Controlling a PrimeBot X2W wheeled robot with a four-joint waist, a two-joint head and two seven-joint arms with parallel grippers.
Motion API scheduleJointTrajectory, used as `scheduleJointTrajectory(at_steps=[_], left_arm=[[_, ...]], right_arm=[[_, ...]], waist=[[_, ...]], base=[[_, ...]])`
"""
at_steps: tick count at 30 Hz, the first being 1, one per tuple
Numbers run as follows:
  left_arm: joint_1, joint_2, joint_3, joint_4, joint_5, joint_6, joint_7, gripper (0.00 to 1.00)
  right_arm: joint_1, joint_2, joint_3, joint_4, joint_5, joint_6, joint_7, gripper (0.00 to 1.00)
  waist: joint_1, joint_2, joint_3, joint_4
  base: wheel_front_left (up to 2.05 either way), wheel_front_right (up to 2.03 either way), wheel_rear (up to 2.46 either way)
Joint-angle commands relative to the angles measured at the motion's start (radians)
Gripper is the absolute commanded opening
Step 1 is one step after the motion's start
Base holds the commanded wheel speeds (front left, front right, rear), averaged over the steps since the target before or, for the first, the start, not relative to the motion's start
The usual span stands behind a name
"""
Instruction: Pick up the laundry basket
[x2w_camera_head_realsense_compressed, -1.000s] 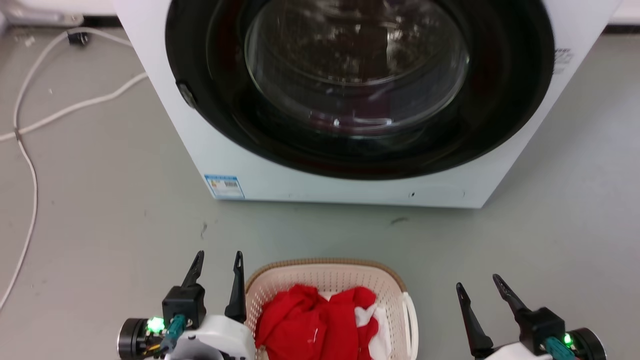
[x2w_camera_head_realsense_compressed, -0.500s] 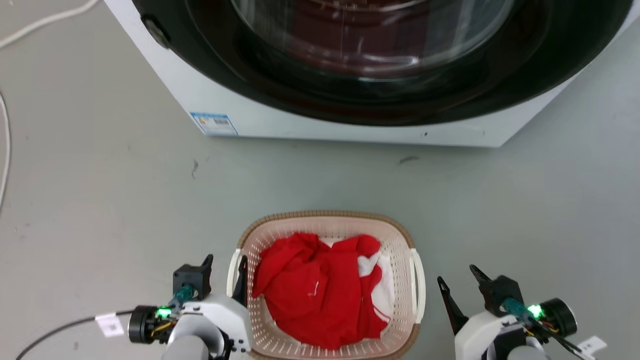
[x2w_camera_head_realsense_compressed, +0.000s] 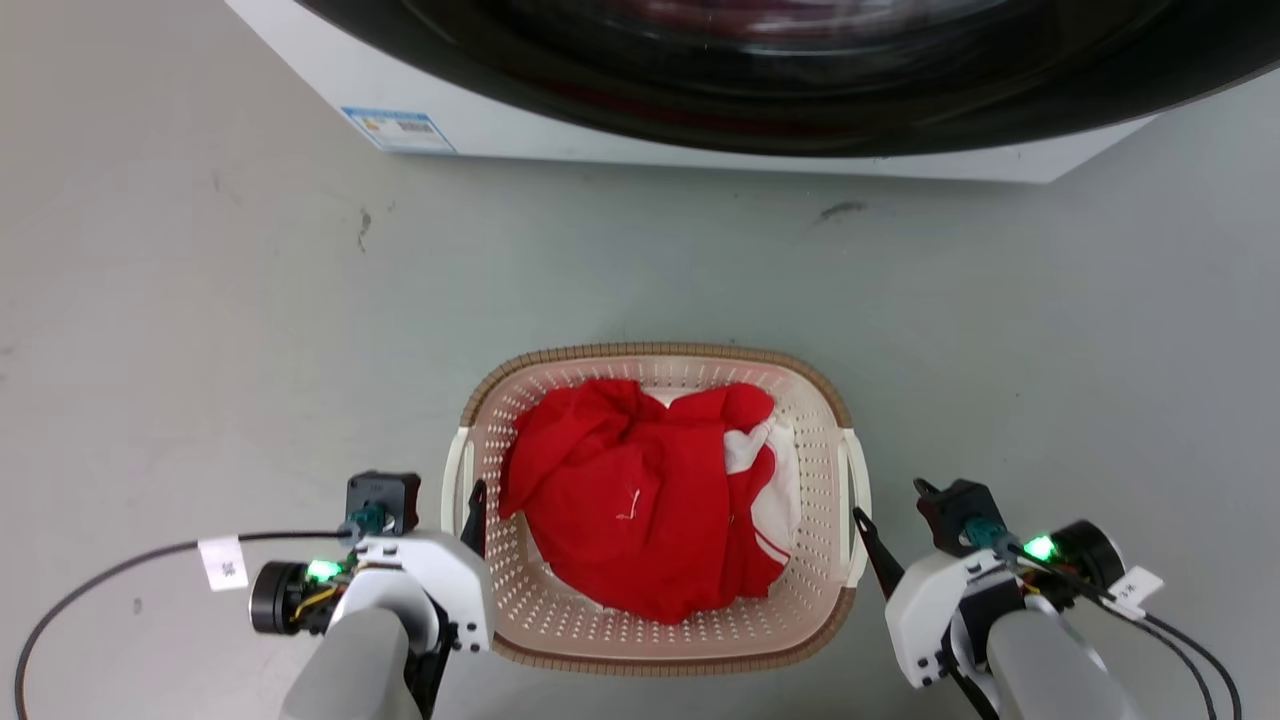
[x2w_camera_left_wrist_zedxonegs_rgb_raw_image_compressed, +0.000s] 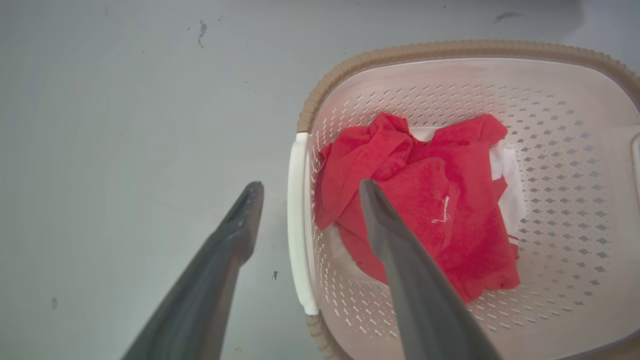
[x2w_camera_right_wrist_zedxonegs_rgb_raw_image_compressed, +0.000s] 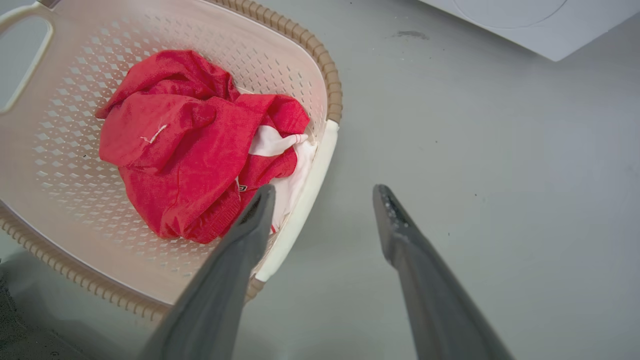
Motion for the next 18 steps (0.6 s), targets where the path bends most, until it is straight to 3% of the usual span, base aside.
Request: scheduleJointTrajectory(at_steps=[1, 18], left_arm=[[-0.037, 0.004, -0.006, 0.016, 0.003, -0.006, -0.003, 1.00], [-0.198, -0.002, -0.051, 0.182, 0.003, -0.025, -0.003, 1.00]], right_arm=[[-0.041, 0.001, 0.012, 0.017, -0.001, -0.001, -0.002, 1.00], [-0.211, 0.000, 0.096, 0.148, 0.026, -0.001, 0.040, 1.00]], waist=[[-0.0002, 0.0000, 0.041, 0.005], [-0.0002, 0.0000, 0.198, 0.013]], base=[[0.00, 0.00, 0.00], [0.00, 0.00, 0.00]])
